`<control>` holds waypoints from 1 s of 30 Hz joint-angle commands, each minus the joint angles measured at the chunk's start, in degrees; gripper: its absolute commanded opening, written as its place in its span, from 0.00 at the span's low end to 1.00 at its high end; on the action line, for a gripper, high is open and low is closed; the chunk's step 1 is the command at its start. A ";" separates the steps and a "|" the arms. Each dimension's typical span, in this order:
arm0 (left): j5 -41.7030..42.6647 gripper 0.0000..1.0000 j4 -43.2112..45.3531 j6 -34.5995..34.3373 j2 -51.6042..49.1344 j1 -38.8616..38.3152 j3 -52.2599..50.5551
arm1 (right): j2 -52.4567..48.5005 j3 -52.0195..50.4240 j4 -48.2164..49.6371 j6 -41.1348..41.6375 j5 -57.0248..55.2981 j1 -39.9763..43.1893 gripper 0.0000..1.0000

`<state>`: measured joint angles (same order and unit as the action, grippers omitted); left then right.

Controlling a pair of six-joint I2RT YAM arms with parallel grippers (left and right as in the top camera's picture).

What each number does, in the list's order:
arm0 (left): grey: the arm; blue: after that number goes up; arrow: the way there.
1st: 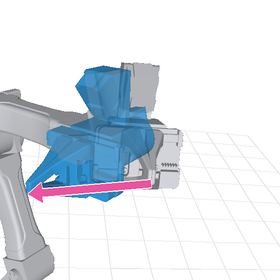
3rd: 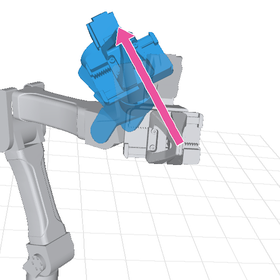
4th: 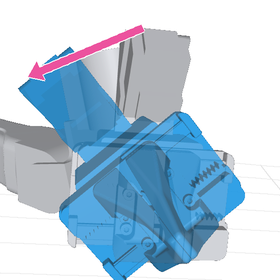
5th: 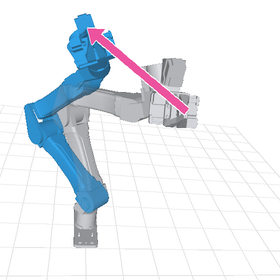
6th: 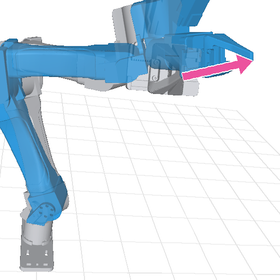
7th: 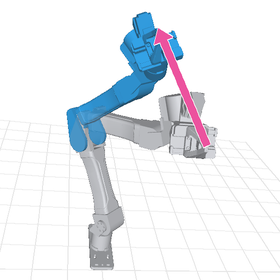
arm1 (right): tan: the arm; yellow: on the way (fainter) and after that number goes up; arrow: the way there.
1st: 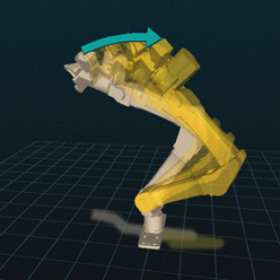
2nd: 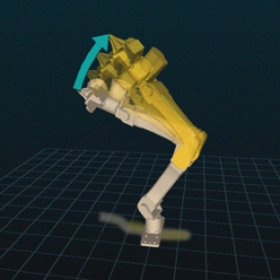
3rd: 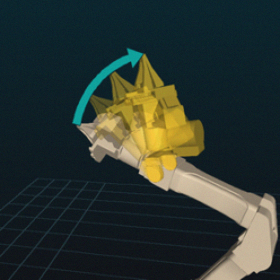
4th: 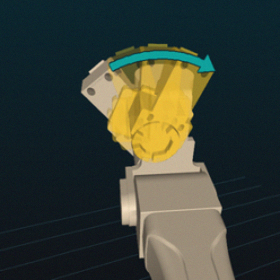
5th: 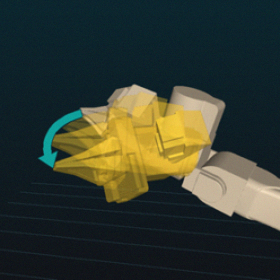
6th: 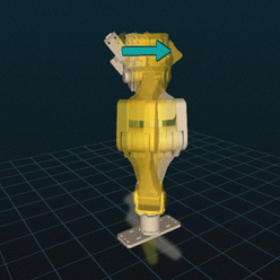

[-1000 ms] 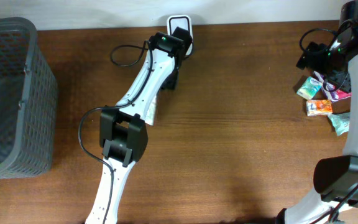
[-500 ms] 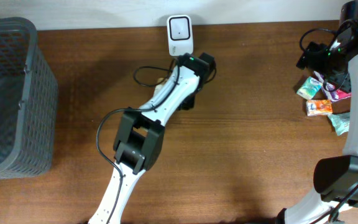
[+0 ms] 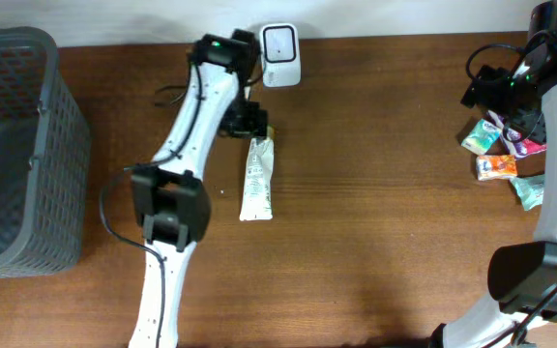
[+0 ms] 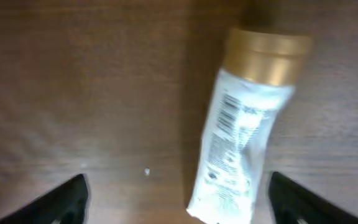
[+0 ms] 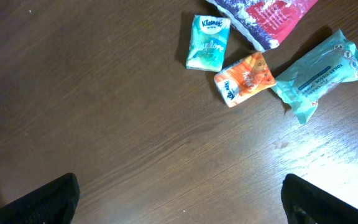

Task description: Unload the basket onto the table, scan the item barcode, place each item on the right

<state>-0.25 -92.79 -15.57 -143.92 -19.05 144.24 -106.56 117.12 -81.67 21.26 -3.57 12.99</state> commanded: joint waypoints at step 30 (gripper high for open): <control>-5.18 0.89 0.81 -7.91 0.46 0.24 17.55 | -0.09 0.17 0.02 0.68 0.13 0.15 0.99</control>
<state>12.14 -84.01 -25.87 -143.96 -23.77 151.96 -106.59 117.12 -81.62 21.26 -3.57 12.99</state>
